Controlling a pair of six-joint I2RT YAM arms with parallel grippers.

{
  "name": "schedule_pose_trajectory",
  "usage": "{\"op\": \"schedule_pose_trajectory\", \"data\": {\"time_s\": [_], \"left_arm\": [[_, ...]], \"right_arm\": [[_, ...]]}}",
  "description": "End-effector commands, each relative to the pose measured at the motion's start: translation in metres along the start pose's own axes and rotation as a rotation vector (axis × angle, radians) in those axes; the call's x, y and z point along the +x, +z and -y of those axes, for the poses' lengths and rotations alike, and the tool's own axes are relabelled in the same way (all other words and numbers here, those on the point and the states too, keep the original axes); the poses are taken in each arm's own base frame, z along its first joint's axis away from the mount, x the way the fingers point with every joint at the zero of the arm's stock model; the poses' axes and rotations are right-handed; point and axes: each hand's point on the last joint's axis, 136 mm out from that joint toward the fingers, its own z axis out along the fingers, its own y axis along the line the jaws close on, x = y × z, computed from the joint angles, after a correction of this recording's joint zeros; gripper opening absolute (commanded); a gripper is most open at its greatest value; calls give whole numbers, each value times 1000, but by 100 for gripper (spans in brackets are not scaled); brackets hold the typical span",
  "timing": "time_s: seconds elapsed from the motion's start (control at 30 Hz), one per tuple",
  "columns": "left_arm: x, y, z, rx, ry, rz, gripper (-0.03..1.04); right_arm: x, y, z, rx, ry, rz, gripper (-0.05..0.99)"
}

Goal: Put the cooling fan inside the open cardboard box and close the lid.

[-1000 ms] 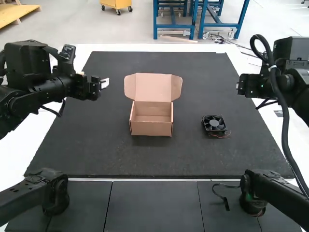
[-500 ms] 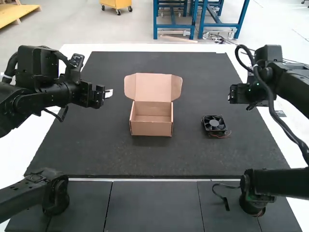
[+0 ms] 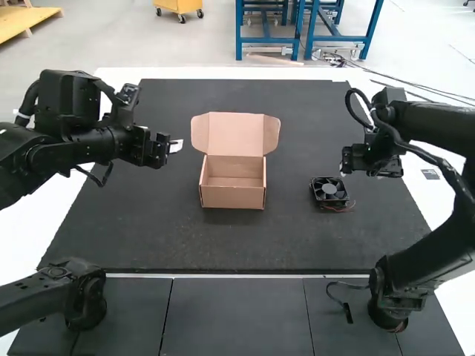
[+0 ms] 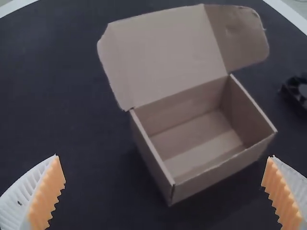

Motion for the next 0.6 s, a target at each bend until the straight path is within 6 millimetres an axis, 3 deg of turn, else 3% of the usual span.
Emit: {"op": "schedule_pose_trajectory", "data": {"time_s": [0.0, 0.3, 0.57], "left_arm": [[-15, -5, 7, 25, 24, 33, 97], [-11, -3, 3, -8, 99, 12, 97], [-9, -1, 0, -21, 112, 4, 97]], "right_arm": [[-16, 0, 8, -1, 34, 15, 90], [-22, 25, 31, 25, 20, -67, 90], [-22, 41, 29, 3, -44, -160, 90]]}}
